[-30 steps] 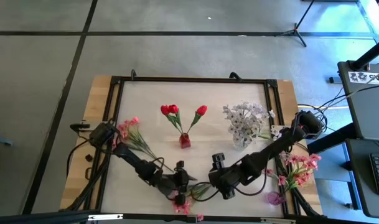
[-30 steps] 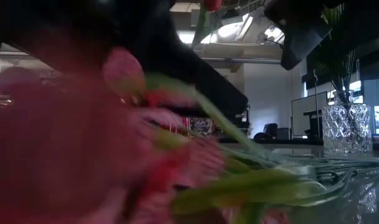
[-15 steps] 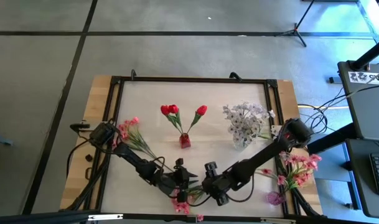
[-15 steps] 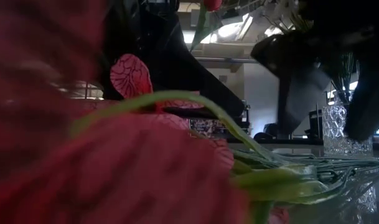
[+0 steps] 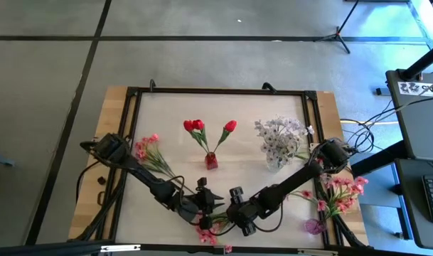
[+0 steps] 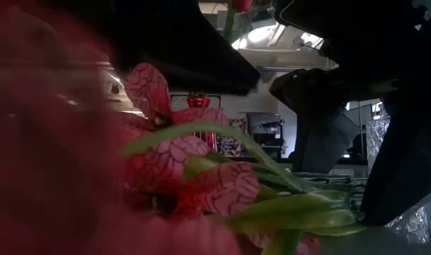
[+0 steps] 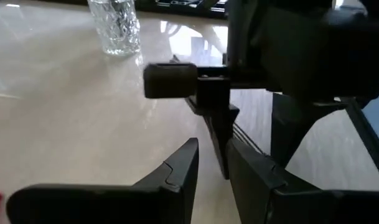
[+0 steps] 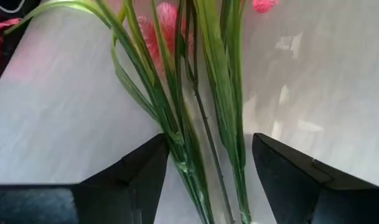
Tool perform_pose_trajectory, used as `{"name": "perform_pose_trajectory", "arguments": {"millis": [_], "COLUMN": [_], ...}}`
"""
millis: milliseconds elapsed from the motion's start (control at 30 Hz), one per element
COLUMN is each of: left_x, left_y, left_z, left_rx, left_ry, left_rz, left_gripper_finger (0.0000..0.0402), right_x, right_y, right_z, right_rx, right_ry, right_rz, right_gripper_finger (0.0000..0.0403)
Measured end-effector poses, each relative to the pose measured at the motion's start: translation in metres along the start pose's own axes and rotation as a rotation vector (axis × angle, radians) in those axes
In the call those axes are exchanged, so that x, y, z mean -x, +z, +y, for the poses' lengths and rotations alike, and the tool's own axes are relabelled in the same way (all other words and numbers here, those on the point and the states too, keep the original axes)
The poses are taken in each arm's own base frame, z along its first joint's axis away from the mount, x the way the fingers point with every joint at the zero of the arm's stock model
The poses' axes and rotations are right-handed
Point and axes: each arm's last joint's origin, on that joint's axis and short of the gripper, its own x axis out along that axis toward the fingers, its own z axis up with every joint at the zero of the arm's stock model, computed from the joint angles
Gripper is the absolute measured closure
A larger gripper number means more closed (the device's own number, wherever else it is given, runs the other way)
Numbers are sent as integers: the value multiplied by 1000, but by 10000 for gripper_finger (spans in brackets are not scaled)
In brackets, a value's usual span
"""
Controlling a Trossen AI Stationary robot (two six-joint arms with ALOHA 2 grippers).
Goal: Sort flowers into vase by color
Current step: Put the bottom pink flowers into the pink vase
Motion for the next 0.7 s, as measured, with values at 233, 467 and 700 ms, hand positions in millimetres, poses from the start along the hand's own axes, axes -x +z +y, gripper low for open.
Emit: {"name": "perform_pose_trajectory", "arguments": {"millis": [233,467,700], "left_x": [9,10,10], "left_y": [10,8,7], "left_z": [2,2,3], "left_rx": [3,19,22], "left_ry": [23,31,35], "left_rz": [9,21,29], "left_gripper_finger": [319,319,319], "right_x": [4,18,21], "right_y": [2,9,0], "right_z": [1,2,-2], "right_rx": [23,99,132], "right_ry": [35,43,-7], "right_rz": [53,203,298], "right_gripper_finger": [202,216,214]}}
